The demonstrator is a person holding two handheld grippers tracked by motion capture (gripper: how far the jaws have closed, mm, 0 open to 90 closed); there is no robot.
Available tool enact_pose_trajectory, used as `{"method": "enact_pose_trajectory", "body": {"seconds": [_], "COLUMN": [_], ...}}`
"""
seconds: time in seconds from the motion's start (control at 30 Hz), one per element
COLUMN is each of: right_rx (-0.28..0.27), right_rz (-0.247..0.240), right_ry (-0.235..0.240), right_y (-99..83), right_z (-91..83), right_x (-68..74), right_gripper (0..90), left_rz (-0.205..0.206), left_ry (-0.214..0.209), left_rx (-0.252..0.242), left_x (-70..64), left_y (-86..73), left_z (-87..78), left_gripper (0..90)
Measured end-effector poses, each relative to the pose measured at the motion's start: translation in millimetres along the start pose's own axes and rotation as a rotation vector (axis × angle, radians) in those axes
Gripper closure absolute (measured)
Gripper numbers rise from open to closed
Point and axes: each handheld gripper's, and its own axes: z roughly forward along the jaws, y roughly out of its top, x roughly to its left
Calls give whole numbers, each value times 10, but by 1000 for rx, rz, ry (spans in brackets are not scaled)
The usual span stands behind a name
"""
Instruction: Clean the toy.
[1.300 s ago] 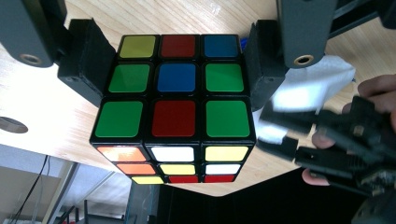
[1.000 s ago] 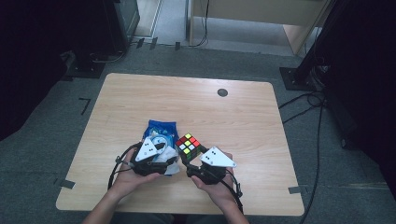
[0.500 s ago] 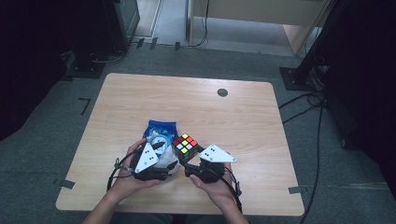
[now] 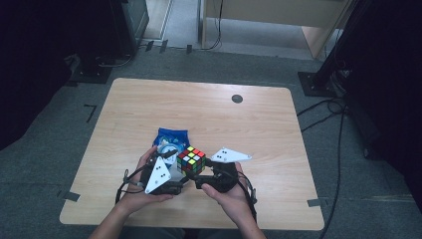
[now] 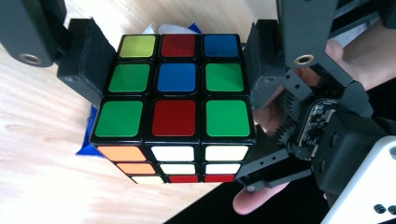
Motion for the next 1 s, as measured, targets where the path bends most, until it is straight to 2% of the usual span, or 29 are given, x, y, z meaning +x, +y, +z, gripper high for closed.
{"method": "enact_pose_trajectory", "body": {"seconds": [0.07, 0.17, 0.3, 0.4, 0.5, 0.57, 0.67, 0.77, 1.0], "right_rx": [8, 16, 50, 71, 74, 70, 52, 42, -34], "right_rz": [11, 42, 39, 67, 83, 89, 91, 99, 143], "right_ry": [-11, -1, -36, -22, -21, -22, -40, -39, -8], "right_y": [0, -1, -19, -30, -27, -24, -27, -26, -21], "right_z": [8, 18, 57, 93, 93, 90, 94, 98, 72], "right_x": [-10, -39, -20, -30, -36, -32, -21, -22, -59], "right_gripper": [346, 346, 346, 346, 346, 346, 346, 346, 338], "left_rz": [9, 40, 68, 88, 112, 134, 140, 109, 71], "left_ry": [7, 15, 5, 5, 14, 42, 63, 46, 26], "left_rx": [-16, -23, -30, -27, -22, -14, 13, 2, -22], "left_x": [-8, -46, -115, -146, -163, -192, -215, -212, -197], "left_y": [4, 0, 2, -2, -9, -17, -38, -53, -44], "left_z": [-6, 2, 36, 53, 54, 68, 94, 88, 58], "left_gripper": [162, 134, 143, 147, 189, 242, 274, 298, 329]}}
